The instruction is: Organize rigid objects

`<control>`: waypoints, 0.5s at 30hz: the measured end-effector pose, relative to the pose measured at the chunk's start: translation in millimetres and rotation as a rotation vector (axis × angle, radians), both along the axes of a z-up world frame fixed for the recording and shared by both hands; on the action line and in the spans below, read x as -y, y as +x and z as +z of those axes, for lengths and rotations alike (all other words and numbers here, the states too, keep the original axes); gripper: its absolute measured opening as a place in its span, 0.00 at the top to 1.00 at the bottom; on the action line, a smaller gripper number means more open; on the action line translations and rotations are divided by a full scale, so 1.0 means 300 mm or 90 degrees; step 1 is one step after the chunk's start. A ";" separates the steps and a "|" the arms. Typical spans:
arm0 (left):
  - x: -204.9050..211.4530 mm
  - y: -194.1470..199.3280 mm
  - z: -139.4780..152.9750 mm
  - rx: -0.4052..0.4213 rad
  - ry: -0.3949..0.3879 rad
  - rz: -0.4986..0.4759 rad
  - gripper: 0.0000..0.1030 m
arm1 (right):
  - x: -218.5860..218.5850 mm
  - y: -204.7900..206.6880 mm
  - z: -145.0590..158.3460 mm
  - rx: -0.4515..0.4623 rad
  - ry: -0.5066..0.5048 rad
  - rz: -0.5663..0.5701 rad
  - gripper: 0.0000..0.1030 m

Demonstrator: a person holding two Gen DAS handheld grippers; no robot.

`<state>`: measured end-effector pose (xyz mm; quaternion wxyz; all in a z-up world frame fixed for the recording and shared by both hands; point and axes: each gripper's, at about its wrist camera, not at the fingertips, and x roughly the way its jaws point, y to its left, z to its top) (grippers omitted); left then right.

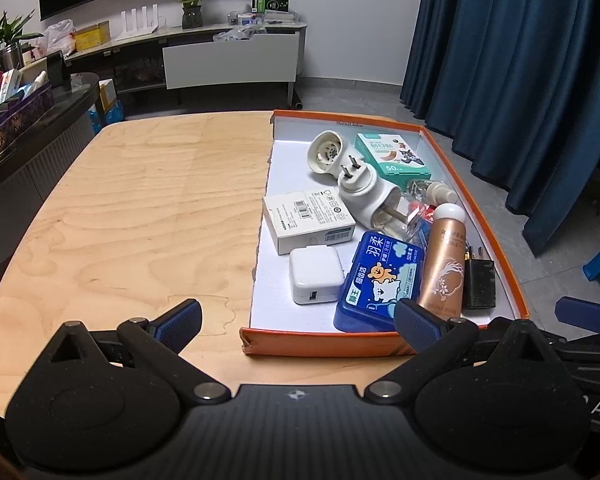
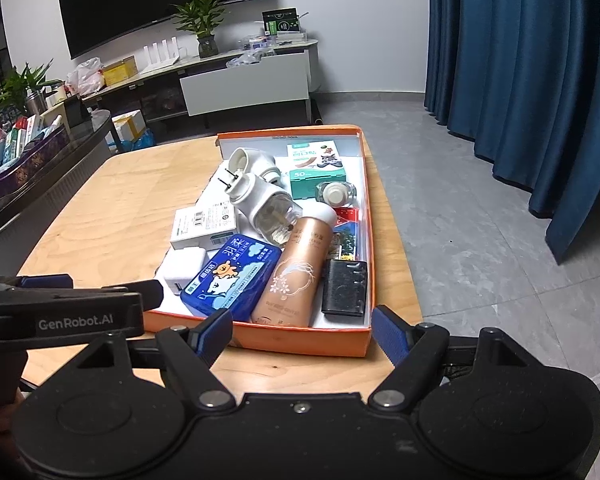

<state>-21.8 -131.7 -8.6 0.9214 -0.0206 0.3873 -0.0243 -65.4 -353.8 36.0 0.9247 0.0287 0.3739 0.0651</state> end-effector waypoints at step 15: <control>0.010 -0.001 0.000 0.003 0.017 -0.004 0.00 | -0.001 0.007 -0.007 -0.003 0.001 0.000 0.12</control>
